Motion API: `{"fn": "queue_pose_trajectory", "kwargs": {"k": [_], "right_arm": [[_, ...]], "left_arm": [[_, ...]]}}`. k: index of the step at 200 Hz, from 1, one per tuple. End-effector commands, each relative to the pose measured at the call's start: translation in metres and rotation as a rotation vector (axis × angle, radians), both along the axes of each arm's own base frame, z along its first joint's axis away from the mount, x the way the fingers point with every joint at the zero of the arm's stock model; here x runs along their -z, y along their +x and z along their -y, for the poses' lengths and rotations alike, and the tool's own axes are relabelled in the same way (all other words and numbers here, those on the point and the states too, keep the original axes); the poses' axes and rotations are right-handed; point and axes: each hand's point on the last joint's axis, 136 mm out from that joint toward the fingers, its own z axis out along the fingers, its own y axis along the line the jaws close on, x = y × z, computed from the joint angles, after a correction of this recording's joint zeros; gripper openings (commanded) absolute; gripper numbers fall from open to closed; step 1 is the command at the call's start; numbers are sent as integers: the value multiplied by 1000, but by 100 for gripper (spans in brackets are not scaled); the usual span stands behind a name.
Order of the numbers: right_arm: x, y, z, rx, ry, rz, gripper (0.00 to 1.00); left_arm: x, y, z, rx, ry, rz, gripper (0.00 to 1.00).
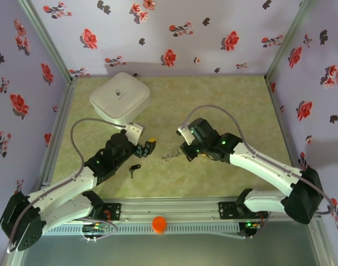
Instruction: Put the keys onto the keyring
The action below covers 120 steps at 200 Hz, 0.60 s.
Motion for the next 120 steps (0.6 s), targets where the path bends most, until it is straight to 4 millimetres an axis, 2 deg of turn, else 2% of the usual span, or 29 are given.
{"fn": "queue_pose_trajectory", "kwargs": {"k": [1, 22, 40, 58, 104, 120], "right_arm": [[-34, -6, -24, -205, 122, 90, 0], [-41, -9, -30, -295, 147, 136, 0], [-45, -22, -36, -406, 190, 159, 0], [-47, -27, -38, -461, 218, 174, 0], [-44, -40, -40, -566, 246, 207, 0], [-46, -41, -42, -587, 257, 226, 0]], "left_arm": [[-7, -7, 16, 167, 73, 89, 87], [-17, -15, 30, 267, 74, 125, 84], [-24, -28, 47, 386, 17, 135, 82], [-21, -47, 63, 521, -42, 124, 74], [-16, -81, 82, 742, -135, 131, 58], [-12, -86, 85, 778, -136, 124, 55]]}}
